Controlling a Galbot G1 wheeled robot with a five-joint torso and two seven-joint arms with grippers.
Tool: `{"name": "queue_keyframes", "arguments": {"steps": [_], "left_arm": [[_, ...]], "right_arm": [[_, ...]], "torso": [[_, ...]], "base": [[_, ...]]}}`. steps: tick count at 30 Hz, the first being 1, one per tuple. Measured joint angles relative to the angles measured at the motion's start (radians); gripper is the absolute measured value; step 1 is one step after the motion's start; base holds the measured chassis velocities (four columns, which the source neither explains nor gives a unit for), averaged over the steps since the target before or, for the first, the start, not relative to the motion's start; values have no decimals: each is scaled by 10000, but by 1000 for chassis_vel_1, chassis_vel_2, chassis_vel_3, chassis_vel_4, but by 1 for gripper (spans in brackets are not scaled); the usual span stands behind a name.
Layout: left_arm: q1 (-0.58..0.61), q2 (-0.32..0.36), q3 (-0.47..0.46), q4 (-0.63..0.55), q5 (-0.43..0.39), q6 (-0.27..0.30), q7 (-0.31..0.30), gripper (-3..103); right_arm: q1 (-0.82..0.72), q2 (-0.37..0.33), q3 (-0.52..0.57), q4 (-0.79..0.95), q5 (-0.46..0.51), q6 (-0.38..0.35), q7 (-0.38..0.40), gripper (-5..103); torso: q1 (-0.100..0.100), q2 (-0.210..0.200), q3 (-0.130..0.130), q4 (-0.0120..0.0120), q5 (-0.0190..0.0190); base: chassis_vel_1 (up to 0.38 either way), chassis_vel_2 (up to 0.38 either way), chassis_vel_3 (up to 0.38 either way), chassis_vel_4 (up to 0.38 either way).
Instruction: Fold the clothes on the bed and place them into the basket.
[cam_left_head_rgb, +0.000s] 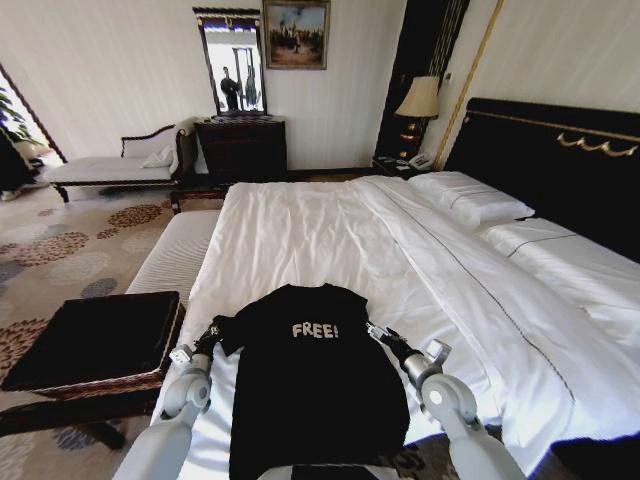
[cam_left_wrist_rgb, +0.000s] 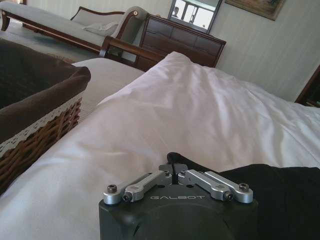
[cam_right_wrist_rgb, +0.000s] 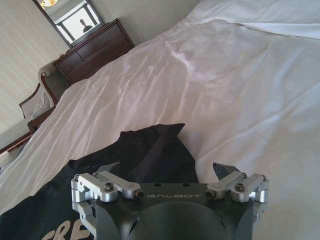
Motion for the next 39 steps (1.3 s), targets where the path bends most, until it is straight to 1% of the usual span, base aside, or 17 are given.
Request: {"name": "queue_keyframes", "arguments": {"steps": [6, 9, 10, 13, 14, 16, 17, 18, 21, 23, 24, 25, 28, 29, 32, 35, 39], "left_arm": [[149, 96, 45, -446, 205, -16, 49, 0], [182, 186, 267, -1111, 666, 35, 31, 0], [182, 186, 267, -1111, 666, 35, 31, 0], [-13, 346, 722, -1693, 1511, 162, -19, 0], [-13, 346, 722, -1693, 1511, 162, -19, 0], [-216, 599, 1254, -1978, 1868, 256, -2, 0], [-368, 768, 1591, -2066, 1915, 305, 21, 0], [-368, 768, 1591, -2066, 1915, 305, 21, 0], [-742, 1230, 2630, -2184, 1942, 475, 24, 0], [-965, 1522, 3304, -2207, 2049, 552, 21, 0], [-965, 1522, 3304, -2207, 2049, 552, 21, 0], [-1108, 1647, 3628, -2185, 2156, 565, 19, 0], [-1637, 1858, 4503, -1820, 2502, 587, 24, 0], [-1637, 1858, 4503, -1820, 2502, 587, 24, 0], [-1899, 1906, 5013, -1514, 2808, 628, 28, 0], [-1944, 1923, 5205, -1324, 3019, 635, 35, 0], [-2068, 1871, 5502, -951, 3286, 636, 59, 0]], "right_arm": [[7, -60, 7, 15, 22, 0, 17, 100], [1, -115, 71, 55, 81, 0, 22, 100], [1, -115, 71, 55, 81, 0, 22, 100], [-25, -166, 176, 98, 157, 0, 35, 100], [-25, -166, 176, 98, 157, 0, 35, 100], [-41, -222, 240, 100, 195, 0, 42, 100], [-35, -271, 252, 100, 230, 0, 46, 100], [-35, -271, 252, 100, 230, 0, 46, 100], [77, -460, 215, 63, 333, 0, 58, 100], [168, -575, 166, 18, 409, -2, 64, 100], [168, -575, 166, 18, 409, -2, 64, 100], [192, -626, 165, 3, 441, -3, 65, 100], [232, -707, 186, -42, 511, -3, 64, 100], [232, -707, 186, -42, 511, -3, 64, 100], [418, -741, 23, -164, 553, -4, 58, 100], [508, -760, -96, -218, 563, -8, 51, 100], [519, -758, -125, -242, 566, -10, 28, 100]], "torso": [[0, 0, 0, 0, 1], [0, 0, 0, 0, 0], [0, 0, 0, 0, 0], [0, 0, 0, -3, 1], [0, 0, 0, -3, 1], [0, -1, 0, 1, 2], [0, 0, 0, -1, 0], [0, 0, 0, -1, 0], [0, 0, 0, -3, -1], [0, -1, 0, 2, 2], [0, -1, 0, 2, 2], [0, -1, 0, 2, 2], [0, 0, 0, -4, -1], [0, 0, 0, -4, -1], [0, -1, 0, -2, 0], [0, -1, 1, 3, 3], [0, -1, 0, -1, 0]], "base": [[0, 0, 0, 0], [0, 0, 0, 0], [0, 0, 0, 0], [0, 0, 0, 0], [0, 0, 0, 0], [0, 0, 0, 0], [0, 0, 0, 0], [0, 0, 0, 0], [0, 0, 0, 0], [0, 0, 0, 0], [0, 0, 0, 0], [0, 0, 0, 0], [0, 0, 0, 0], [0, 0, 0, 0], [0, 0, 0, 0], [0, 0, 0, 0], [0, 0, 0, 0]]}}
